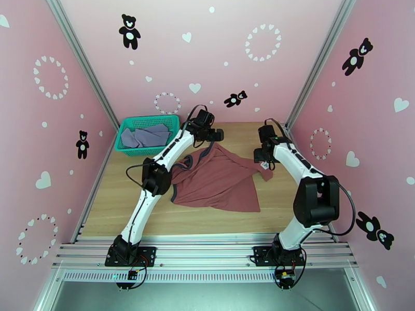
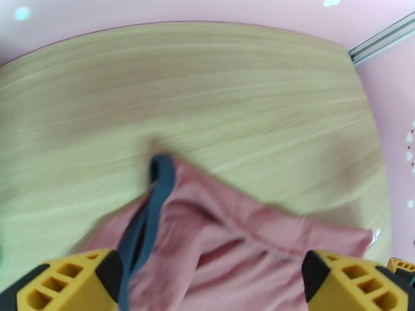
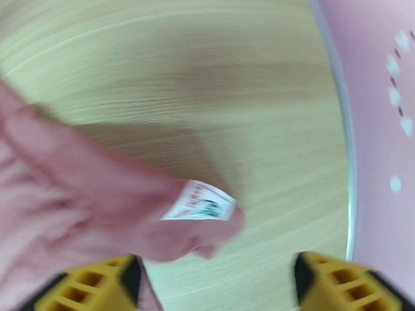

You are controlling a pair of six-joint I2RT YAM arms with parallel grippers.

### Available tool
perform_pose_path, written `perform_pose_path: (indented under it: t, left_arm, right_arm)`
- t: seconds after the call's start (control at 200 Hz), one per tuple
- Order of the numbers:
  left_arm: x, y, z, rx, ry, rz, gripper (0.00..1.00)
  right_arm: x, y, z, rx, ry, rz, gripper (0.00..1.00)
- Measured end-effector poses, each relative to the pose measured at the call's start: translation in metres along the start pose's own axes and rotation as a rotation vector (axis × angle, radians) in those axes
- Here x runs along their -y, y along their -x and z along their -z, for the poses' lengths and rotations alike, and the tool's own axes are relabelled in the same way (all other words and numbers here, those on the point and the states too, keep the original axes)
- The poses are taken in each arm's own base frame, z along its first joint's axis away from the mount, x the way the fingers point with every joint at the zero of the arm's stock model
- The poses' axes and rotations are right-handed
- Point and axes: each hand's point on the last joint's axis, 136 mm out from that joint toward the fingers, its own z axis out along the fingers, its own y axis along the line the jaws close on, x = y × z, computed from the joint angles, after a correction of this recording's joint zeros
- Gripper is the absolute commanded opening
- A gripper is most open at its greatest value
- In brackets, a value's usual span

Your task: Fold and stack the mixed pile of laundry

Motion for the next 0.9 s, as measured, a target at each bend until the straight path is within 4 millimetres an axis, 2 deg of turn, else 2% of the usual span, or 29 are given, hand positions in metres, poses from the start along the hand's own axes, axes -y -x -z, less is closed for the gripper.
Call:
perform_pose_path:
  t: [0.06,0.065,0.11,0.16,0.2,0.235,0.27,0.33,0.39,0.47,0.535,0.615,0.656,0.711,0.901]
  left_arm:
    - [-0.006,0.001,0.039,0.023,0.048,-0.002,0.99]
    - [-0.005,0.002,0.049,0.032,0.052,-0.001,0.99]
    - [-0.01,0.005,0.088,0.073,0.084,0.011,0.98]
    - [-0.018,0.009,0.147,0.139,0.112,0.042,0.97]
    - [-0.027,0.007,0.185,0.189,0.123,0.078,0.95]
    - [-0.041,-0.002,0.221,0.227,0.137,0.121,0.92]
    - [-0.057,-0.014,0.244,0.248,0.151,0.164,0.9]
    - [-0.091,-0.041,0.268,0.267,0.19,0.246,0.86]
    - [-0.128,-0.077,0.269,0.235,0.25,0.332,0.84]
    - [-0.172,-0.139,0.237,0.11,0.343,0.447,0.84]
    - [-0.197,-0.189,0.205,-0.02,0.408,0.514,0.83]
    - [-0.216,-0.233,0.184,-0.126,0.454,0.586,0.84]
    - [-0.22,-0.244,0.179,-0.143,0.453,0.618,0.84]
    - [-0.223,-0.247,0.172,-0.146,0.444,0.656,0.84]
    - [-0.228,-0.233,0.141,-0.094,0.408,0.71,0.84]
  right_arm:
    - [-0.028,0.011,0.015,0.047,0.078,0.093,0.99]
    - [-0.034,0.013,0.018,0.055,0.094,0.11,0.99]
    - [-0.06,0.022,0.031,0.095,0.161,0.183,0.99]
    - [-0.091,0.03,0.046,0.138,0.239,0.27,0.97]
    - [-0.12,0.035,0.056,0.17,0.304,0.346,0.96]
    - [-0.146,0.038,0.063,0.198,0.356,0.413,0.95]
    - [-0.169,0.039,0.067,0.217,0.397,0.468,0.93]
    - [-0.213,0.035,0.067,0.233,0.47,0.568,0.91]
    - [-0.249,0.026,0.06,0.222,0.52,0.647,0.91]
    - [-0.289,0.006,0.042,0.188,0.567,0.731,0.91]
    - [-0.31,-0.011,0.028,0.155,0.582,0.777,0.91]
    - [-0.327,-0.026,0.017,0.125,0.589,0.811,0.91]
    - [-0.333,-0.03,0.014,0.12,0.591,0.818,0.91]
    - [-0.342,-0.031,0.012,0.121,0.595,0.82,0.91]
    - [-0.367,-0.018,0.009,0.165,0.586,0.787,0.89]
